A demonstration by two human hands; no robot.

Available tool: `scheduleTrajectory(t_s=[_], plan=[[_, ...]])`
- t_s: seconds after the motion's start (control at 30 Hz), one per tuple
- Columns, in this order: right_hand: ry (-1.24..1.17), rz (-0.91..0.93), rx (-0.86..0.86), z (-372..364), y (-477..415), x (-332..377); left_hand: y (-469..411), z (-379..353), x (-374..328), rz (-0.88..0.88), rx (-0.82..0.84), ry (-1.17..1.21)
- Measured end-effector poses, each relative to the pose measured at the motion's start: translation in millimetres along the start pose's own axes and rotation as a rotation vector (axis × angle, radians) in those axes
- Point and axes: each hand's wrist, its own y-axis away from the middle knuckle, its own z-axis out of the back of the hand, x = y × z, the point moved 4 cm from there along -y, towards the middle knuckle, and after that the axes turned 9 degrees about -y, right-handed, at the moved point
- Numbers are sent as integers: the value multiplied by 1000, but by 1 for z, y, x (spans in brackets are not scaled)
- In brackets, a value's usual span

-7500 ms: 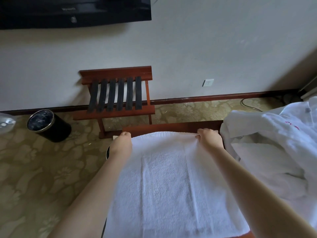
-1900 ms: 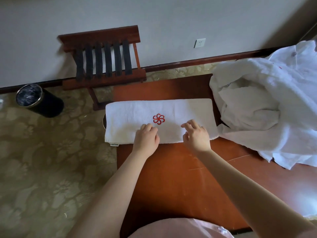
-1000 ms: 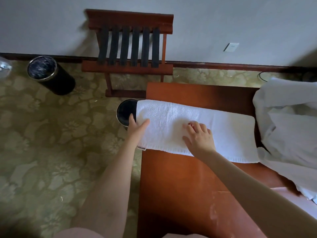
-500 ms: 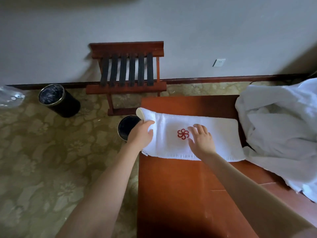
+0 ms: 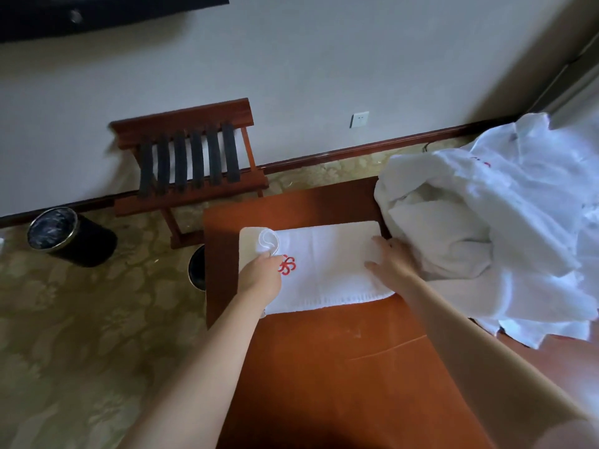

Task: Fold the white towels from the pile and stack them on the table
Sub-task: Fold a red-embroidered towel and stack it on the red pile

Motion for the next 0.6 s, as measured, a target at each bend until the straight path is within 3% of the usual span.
scheduleTrajectory(t_s=[0.23, 0.43, 0.6], plan=[[-22, 7, 164, -7, -20, 6, -13, -13, -13, -20, 67, -33], [-327, 3, 170, -1, -17, 5, -11, -6, -9, 43, 53, -72], [-131, 129, 120, 16, -8, 33, 3, 18, 4, 108, -29, -137]])
